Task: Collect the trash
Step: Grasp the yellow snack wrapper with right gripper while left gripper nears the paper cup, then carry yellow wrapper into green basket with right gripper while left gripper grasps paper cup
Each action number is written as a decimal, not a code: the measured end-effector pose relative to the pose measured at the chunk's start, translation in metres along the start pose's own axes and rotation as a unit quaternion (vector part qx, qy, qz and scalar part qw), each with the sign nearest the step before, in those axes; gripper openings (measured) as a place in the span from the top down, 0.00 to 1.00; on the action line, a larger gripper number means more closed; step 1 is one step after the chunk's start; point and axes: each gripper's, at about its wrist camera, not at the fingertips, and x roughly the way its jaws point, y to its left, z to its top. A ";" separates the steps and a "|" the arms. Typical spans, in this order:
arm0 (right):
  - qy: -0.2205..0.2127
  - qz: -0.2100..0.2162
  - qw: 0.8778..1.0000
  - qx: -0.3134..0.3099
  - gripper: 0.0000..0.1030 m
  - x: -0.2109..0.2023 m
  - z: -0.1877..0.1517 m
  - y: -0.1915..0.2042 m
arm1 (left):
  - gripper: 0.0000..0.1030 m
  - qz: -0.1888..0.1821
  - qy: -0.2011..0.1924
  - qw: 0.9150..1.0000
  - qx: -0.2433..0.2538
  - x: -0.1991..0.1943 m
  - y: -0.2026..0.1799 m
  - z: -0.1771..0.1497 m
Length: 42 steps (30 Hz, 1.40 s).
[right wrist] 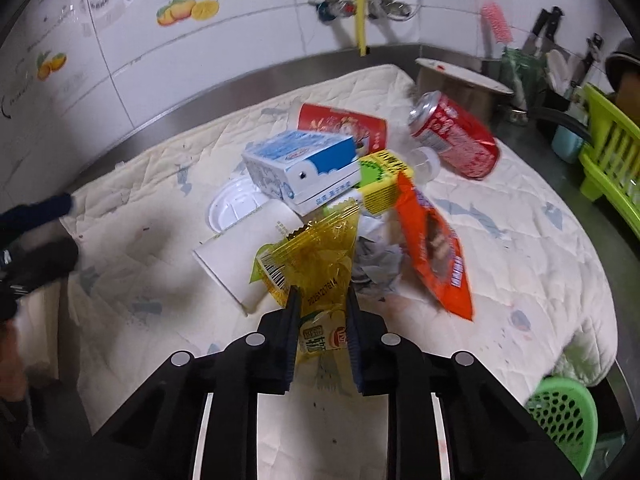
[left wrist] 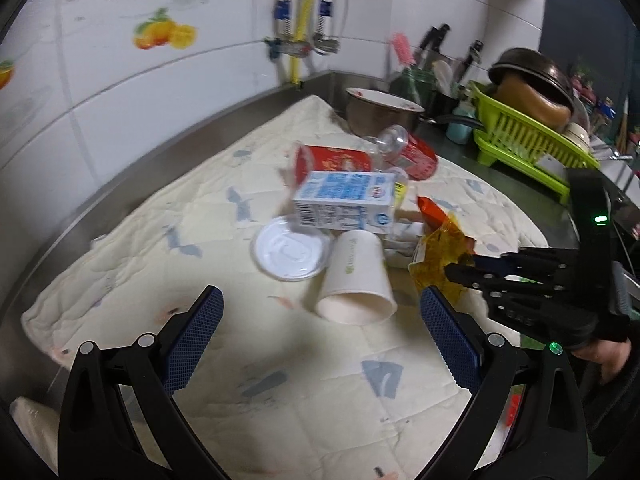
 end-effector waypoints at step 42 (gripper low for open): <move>0.053 -0.188 0.947 0.256 0.76 -0.102 -0.186 -0.159 | 0.40 -0.037 0.132 0.990 0.019 0.131 -0.022 0.006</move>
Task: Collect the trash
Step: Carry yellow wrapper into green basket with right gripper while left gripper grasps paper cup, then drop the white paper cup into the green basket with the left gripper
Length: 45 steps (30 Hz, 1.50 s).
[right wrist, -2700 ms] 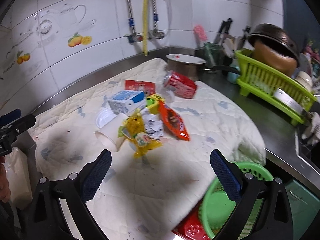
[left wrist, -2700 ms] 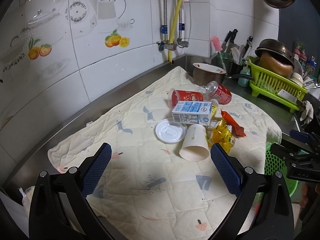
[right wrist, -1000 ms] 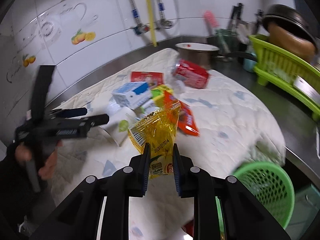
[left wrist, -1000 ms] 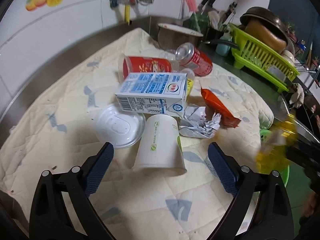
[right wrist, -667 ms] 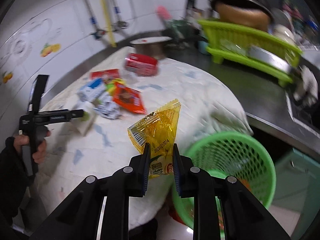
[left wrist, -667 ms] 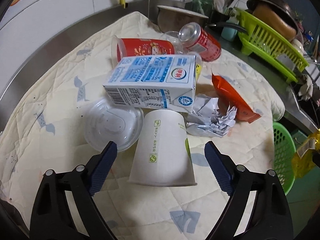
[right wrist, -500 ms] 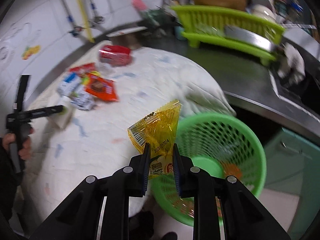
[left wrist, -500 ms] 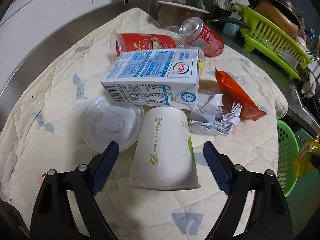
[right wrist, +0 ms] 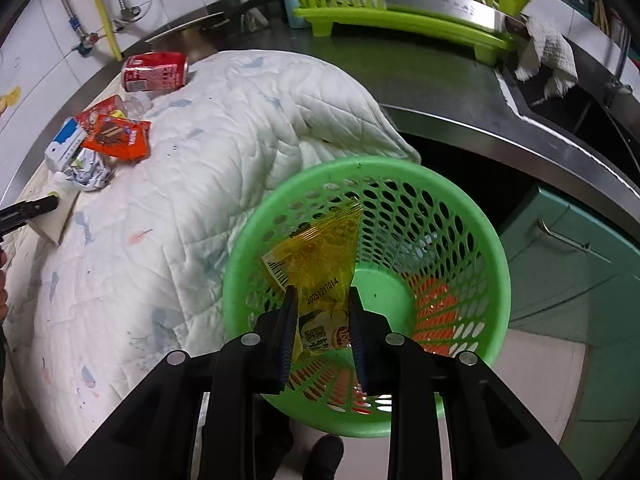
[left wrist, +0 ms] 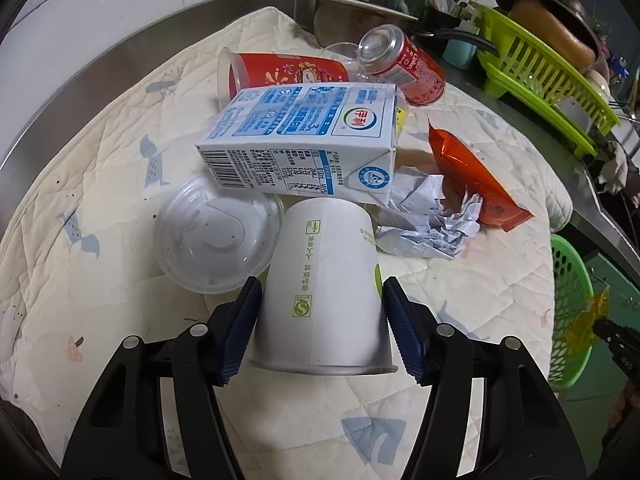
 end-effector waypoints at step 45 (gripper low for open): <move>-0.099 -0.038 0.990 0.098 0.30 -0.112 -0.065 -0.080 | 0.26 -0.173 0.041 0.958 0.225 0.008 -0.315 -0.050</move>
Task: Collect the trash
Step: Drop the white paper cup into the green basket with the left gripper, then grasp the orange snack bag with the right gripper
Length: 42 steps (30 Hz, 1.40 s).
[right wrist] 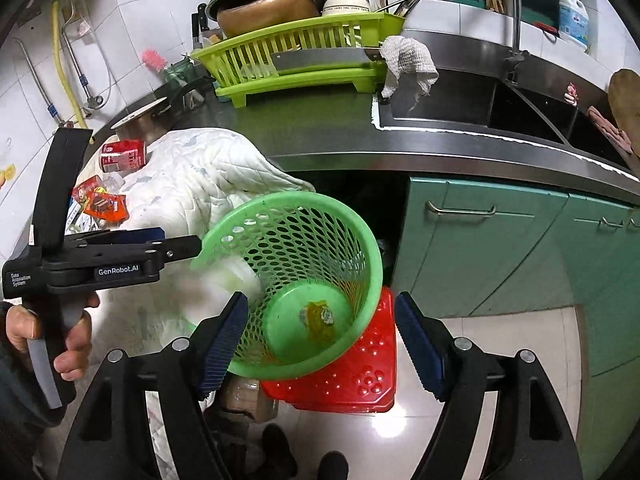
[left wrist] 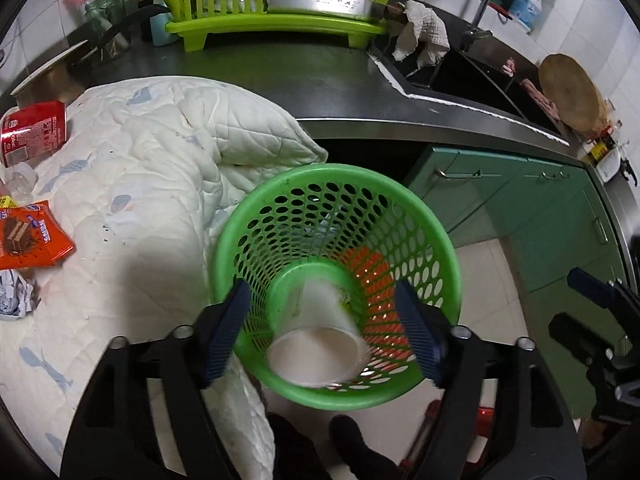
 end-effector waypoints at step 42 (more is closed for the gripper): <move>-0.005 0.175 0.965 -0.197 0.29 0.059 0.070 0.226 | 0.24 0.169 -0.134 0.951 -0.224 -0.190 0.225 -0.092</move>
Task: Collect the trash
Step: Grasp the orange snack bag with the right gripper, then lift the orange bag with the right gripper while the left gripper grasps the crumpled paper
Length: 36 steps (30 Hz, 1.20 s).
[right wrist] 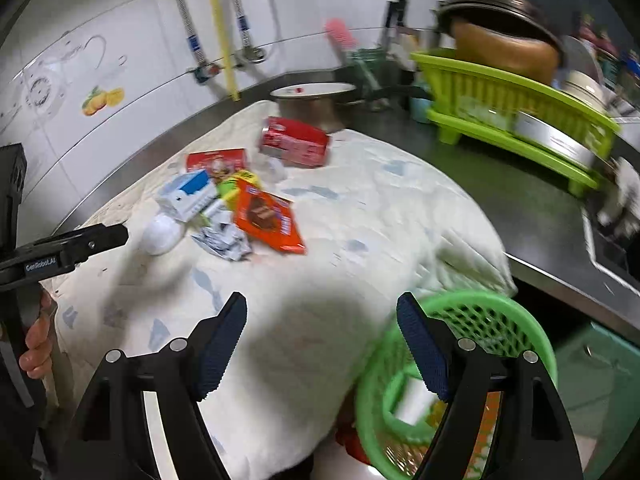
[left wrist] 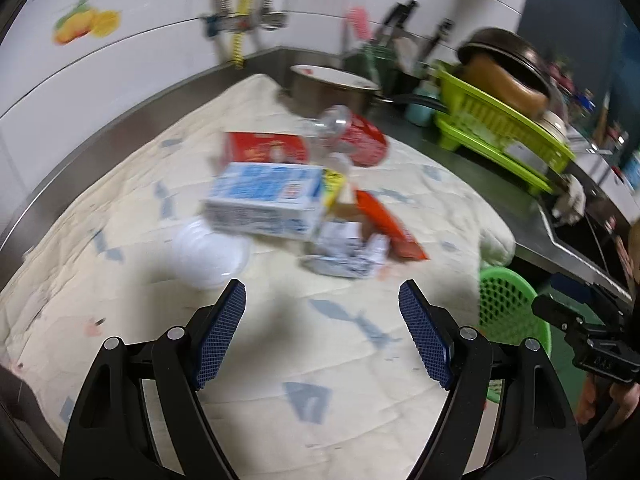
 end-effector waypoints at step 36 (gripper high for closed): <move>0.055 -0.007 0.994 -0.093 0.77 0.163 0.071 0.064 | 0.24 0.032 0.011 0.996 -0.081 0.013 0.074 0.000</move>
